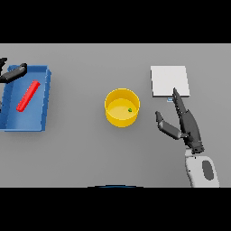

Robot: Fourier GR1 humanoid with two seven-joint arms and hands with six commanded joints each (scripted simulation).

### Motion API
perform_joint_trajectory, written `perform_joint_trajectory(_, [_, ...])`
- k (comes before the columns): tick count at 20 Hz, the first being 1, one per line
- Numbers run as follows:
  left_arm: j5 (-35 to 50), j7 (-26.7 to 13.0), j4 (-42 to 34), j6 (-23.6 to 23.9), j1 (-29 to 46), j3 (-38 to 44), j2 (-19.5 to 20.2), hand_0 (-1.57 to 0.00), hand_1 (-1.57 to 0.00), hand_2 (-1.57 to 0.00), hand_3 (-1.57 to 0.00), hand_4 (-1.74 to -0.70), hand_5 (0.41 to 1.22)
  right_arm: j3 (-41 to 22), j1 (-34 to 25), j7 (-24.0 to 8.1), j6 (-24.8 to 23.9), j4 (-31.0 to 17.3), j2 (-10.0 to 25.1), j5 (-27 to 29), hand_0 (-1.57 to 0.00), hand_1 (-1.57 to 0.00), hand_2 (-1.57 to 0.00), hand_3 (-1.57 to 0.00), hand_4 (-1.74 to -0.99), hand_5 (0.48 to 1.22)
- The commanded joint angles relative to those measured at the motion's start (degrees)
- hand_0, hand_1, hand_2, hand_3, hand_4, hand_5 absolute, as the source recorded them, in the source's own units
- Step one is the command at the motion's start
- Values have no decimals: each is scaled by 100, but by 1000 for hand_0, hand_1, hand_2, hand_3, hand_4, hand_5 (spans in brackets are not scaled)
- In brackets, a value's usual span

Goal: Pick up the red beaker and tilt it to pour out 1 green nut into yellow bowl. Pick up the yellow bowl and place it on the metallic measuring scale.

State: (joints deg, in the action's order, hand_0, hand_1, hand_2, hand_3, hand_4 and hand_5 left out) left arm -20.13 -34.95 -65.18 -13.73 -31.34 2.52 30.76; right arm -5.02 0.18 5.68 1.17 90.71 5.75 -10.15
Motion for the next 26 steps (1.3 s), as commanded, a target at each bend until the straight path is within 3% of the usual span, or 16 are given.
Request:
perform_joint_trajectory(1, [-101,0,7,15,-13,-46,-8,-131,-111,-99,-61,-760,655,-16,2,4,-17,9,-1,-35,1,1,1,1,-1305,717])
perform_joint_trajectory(5, [-157,74,-137,209,26,-20,-88,-53,-45,-40,-25,-730,661,-83,-69,-217,-14,98,-49,-61,1,1,1,1,-1277,704])
perform_joint_trajectory(8, [-166,110,-245,396,33,11,-162,-27,-22,-20,-12,-718,675,-247,-340,-600,-185,128,206,-683,1,1,1,1,-1222,662])
perform_joint_trajectory(10, [-159,112,-269,455,-12,19,-209,-17,-14,-12,-7,-720,685,-416,-572,-330,174,127,356,-661,-13,1,1,1,-1167,672])
perform_joint_trajectory(12, [-129,178,-260,432,31,48,-179,-10,-9,-8,-4,-726,700,-572,-916,-232,622,59,644,-687,-8,1,1,1,-1202,683])
perform_joint_trajectory(15, [-112,221,-328,436,61,34,-210,-5,-4,-3,-2,-739,709,-988,-1542,-272,944,-349,1036,-1322,-3,1,1,1,-1260,656])
perform_joint_trajectory(18, [-22,266,-423,389,193,82,-195,-2,-2,-1,0,-746,709,-1503,-2011,-228,1167,-519,1321,-2001,-1,1,1,1,-1234,627])
perform_joint_trajectory(24, [3,394,-438,418,224,105,-207,0,0,0,1,-755,716,-2163,-2756,133,1809,-811,1687,-2578,0,1,1,1,-1231,625])
perform_joint_trajectory(26, [0,338,-405,414,168,128,-185,1,1,1,1,-758,717,-2397,-3013,94,2028,-920,1635,-2720,1,1,1,1,-1218,636])
